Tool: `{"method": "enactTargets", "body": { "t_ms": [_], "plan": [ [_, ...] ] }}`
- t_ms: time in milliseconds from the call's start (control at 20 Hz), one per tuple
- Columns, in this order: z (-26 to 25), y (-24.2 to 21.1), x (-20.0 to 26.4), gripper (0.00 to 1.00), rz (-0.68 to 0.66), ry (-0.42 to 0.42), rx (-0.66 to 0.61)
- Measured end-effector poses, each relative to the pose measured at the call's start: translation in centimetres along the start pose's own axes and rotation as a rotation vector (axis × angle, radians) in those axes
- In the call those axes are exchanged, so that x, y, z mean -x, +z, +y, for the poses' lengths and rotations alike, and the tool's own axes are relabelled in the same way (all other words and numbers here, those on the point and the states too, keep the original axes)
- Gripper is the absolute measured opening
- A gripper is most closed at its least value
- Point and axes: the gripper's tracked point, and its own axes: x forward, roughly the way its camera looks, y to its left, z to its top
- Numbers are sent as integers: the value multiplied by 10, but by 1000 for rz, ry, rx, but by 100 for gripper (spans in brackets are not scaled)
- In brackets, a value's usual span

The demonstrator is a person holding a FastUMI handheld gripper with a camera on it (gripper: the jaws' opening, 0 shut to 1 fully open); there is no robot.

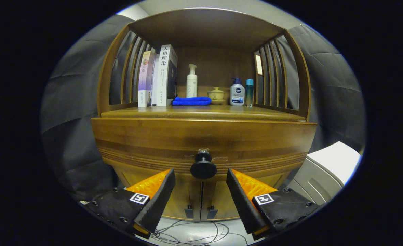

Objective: Pull open the drawer, take out the items inside it, and place them on the countertop above the cabinet.

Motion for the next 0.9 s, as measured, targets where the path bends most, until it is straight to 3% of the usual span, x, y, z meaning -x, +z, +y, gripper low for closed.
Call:
{"method": "enactTargets", "body": {
  "t_ms": [50, 200, 400, 600, 700, 750, 900],
  "plan": [
    [2, 1, -3, 96, 4, 9, -2],
    [8, 1, -16, 81, 26, 41, 4],
    [-3, 0, -25, 61, 42, -4, 12],
    [0, -1, -27, 41, 49, 38, -60],
    [-2, 0, -25, 41, 57, 33, -34],
    [-2, -3, -28, 29, 62, 37, -24],
    [-1, -3, -25, 29, 64, 42, -33]
  ]
}}
